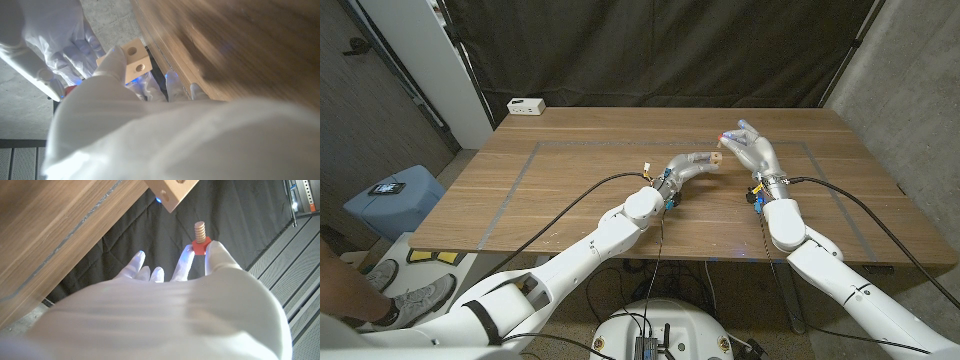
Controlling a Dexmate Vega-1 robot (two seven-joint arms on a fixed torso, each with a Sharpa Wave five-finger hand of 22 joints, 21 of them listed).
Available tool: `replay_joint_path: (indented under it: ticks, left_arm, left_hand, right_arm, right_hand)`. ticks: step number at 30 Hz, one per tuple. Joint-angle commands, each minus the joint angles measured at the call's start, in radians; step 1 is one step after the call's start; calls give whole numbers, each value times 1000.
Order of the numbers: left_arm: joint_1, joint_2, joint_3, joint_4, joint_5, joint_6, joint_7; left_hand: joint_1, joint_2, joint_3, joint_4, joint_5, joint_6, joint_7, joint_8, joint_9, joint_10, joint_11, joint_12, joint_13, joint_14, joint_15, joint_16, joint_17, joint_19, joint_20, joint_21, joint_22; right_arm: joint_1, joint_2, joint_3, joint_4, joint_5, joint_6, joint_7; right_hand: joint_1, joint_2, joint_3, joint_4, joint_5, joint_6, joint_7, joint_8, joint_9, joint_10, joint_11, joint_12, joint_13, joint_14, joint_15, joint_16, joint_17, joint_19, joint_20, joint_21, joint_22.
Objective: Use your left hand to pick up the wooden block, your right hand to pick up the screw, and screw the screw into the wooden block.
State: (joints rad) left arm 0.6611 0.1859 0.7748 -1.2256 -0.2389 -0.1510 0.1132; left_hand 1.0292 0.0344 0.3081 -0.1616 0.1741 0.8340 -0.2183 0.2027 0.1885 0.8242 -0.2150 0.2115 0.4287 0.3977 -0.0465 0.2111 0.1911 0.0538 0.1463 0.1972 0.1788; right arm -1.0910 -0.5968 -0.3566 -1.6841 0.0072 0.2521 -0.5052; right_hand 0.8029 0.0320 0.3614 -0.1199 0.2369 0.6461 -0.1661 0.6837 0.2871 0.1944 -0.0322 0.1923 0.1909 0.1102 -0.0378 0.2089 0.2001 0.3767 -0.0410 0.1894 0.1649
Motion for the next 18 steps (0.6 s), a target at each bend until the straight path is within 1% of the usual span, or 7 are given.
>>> replay_joint_path:
  ticks: [1, 9, 16, 18]
  left_arm:
    - [4, 7, -1, -21, -8, 26, -4]
    - [3, 14, -1, -41, -10, 52, -1]
    - [-2, 17, 0, -53, -16, 71, -6]
    - [-3, 17, 0, -55, -18, 76, -7]
  left_hand:
    - [7, 1, 5, 1, 6, 8, 1, 5, 4, 3, -7, 3, 2, -4, -72, 0, 3, -5, 6, 4, 3]
    - [10, 2, 5, 2, 6, 4, 3, 4, 4, 1, -6, 3, 2, -4, -70, 0, 3, -3, 6, 4, 3]
    - [13, 3, 6, 2, 7, 4, 4, 4, 4, 1, -6, 2, 3, -5, -68, 1, 3, -2, 7, 5, 3]
    - [13, 5, 6, 3, 7, 4, 4, 4, 4, 0, -6, 2, 3, -5, -67, 1, 3, -2, 8, 5, 3]
  right_arm:
    - [-3, -6, -5, -8, -38, -5, -19]
    - [3, -3, -11, -7, -89, -11, -52]
    - [10, 3, -16, 2, -124, -7, -79]
    - [11, 2, -17, 6, -133, -2, -85]
  right_hand:
    - [-2, 6, -8, -1, 8, -2, -4, -3, 1, -1, -1, 0, 3, -3, -1, 1, 2, -3, -10, -1, 4]
    - [-3, 10, -10, -2, 10, -2, -1, -4, -2, -2, -6, 0, 3, -2, -4, 1, 2, -1, -12, 0, 4]
    - [-4, 12, -12, -4, 11, -2, -2, -4, -4, 1, 0, 1, 3, 1, -2, 2, 1, 1, -12, 1, 4]
    - [-4, 12, -13, -4, 11, -2, -2, -4, -5, 1, -2, 2, 3, 2, -2, 3, 1, 2, -13, 1, 4]
